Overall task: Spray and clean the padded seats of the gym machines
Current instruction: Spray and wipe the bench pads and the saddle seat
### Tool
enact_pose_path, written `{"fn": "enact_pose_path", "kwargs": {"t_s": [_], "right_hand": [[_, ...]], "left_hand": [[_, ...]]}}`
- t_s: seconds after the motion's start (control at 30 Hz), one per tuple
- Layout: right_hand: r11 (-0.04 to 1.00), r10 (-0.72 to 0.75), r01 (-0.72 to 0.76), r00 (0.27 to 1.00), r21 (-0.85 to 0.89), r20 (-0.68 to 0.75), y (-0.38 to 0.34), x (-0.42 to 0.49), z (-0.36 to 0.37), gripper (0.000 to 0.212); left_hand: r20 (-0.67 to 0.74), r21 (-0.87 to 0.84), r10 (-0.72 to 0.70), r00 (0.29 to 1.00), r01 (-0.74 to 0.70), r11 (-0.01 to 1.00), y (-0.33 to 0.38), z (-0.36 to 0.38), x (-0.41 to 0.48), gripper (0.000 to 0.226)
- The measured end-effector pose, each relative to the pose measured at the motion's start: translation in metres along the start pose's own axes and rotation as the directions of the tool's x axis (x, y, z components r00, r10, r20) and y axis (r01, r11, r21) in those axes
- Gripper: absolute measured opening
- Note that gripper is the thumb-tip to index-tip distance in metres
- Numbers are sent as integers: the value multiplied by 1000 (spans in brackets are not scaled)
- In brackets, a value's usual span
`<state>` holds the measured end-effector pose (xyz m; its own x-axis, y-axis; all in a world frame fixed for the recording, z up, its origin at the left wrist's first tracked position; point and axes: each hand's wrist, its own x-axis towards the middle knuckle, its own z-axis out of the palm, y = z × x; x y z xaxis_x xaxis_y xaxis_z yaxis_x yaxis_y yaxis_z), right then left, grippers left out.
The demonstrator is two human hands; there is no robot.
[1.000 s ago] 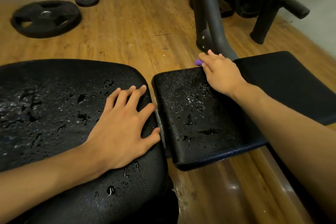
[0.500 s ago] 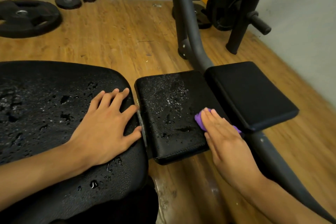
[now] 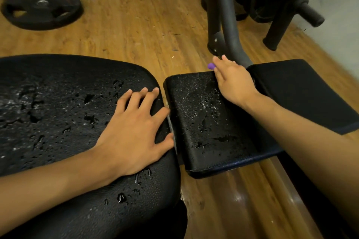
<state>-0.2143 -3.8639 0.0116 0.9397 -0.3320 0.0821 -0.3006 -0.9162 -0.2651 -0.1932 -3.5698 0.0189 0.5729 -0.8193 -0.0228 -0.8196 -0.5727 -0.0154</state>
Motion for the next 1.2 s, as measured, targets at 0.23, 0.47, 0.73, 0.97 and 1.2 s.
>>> {"fn": "enact_pose_path", "kwargs": {"t_s": [0.23,0.47,0.73,0.97,1.2], "right_hand": [[999,17,-17,1000,-43,-9,-5,-5,-1,38],[1000,-16,16,999,7,-34,-13,-138,-5,52],[996,-88,88,996,12,9,-13,-186,-11,55],[995,-96,97,995,-29,39,-13,-32,5,48],[987,142,-132,983,-89,117,-31,35,3,41]], "left_hand": [[12,2,2,1000,-2,1000,1,-4,-1,68],[4,6,-3,1000,3,1000,2,-5,-3,69],[-5,21,-2,1000,2,1000,4,-2,-3,69],[-3,1,-8,1000,8,1000,5,-2,-2,69],[2,-8,-8,1000,8,1000,4,-3,-2,68]]}}
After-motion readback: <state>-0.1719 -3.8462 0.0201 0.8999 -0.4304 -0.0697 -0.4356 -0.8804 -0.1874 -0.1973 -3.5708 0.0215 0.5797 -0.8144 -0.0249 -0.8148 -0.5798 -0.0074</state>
